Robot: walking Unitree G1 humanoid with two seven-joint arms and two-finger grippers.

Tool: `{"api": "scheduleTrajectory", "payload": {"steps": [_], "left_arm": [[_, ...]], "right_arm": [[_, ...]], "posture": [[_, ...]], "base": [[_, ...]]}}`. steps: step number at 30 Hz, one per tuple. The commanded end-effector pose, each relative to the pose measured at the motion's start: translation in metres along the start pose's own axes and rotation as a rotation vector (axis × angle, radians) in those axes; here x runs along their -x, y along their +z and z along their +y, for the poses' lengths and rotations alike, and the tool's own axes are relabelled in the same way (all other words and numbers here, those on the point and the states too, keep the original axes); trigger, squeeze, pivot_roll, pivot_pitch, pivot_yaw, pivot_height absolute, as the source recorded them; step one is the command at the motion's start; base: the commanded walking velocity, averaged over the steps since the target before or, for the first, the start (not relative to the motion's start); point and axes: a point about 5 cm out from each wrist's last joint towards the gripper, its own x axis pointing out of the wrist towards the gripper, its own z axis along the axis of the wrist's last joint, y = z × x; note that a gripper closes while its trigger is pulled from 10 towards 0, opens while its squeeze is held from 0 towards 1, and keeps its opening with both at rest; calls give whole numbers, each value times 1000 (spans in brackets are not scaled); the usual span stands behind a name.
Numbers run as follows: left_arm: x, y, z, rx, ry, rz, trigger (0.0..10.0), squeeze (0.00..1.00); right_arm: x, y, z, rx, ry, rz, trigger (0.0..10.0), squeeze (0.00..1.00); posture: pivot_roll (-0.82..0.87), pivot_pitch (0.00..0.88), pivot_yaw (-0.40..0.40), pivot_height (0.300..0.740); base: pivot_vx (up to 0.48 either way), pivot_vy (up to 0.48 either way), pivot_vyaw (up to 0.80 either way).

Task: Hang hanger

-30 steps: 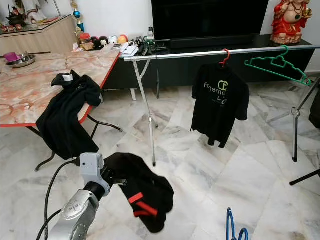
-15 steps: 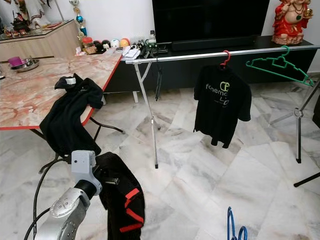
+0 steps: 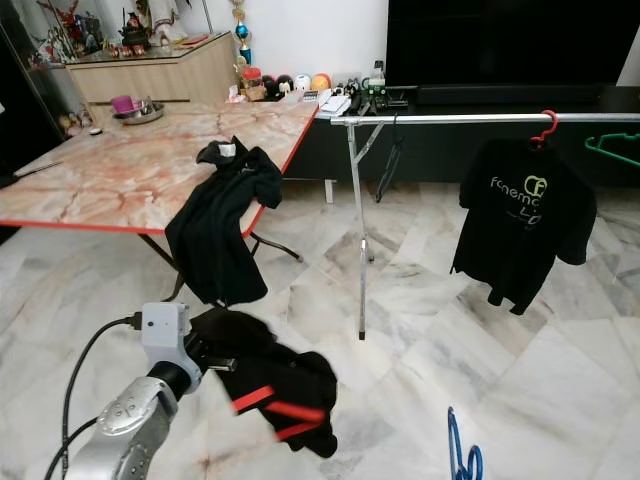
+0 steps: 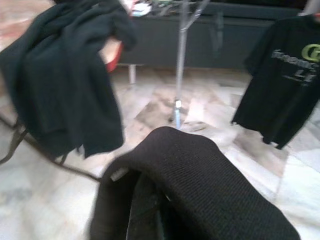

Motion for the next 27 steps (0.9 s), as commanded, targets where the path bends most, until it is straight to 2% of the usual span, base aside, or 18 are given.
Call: {"api": "scheduleTrajectory", "payload": {"steps": [1, 13, 16, 18, 27], "left_arm": [[0, 5, -5, -10, -15, -11, 10000, 0], [-1, 6, -3, -16, -9, -11, 10000, 0], [-2, 6, -4, -17, -7, -11, 10000, 0], [-2, 6, -4, -17, -6, -13, 10000, 0], [-2, 7, -3, -20, -1, -15, 10000, 0]], "right_arm": [[2, -11, 0, -10, 9, 39, 10000, 0], [5, -17, -11, 15, 9, 64, 10000, 0], [5, -20, -7, 21, 17, 69, 10000, 0], [4, -21, 4, 30, 33, 72, 10000, 0], [3, -17, 30, 37, 67, 70, 10000, 0]], "posture": [[87, 26, 73, 740], [87, 30, 66, 740], [89, 29, 63, 740], [91, 28, 62, 740], [91, 32, 60, 740]], "base": [[0, 424, 0], [0, 425, 0], [0, 424, 0], [0, 426, 0], [0, 426, 0]]}}
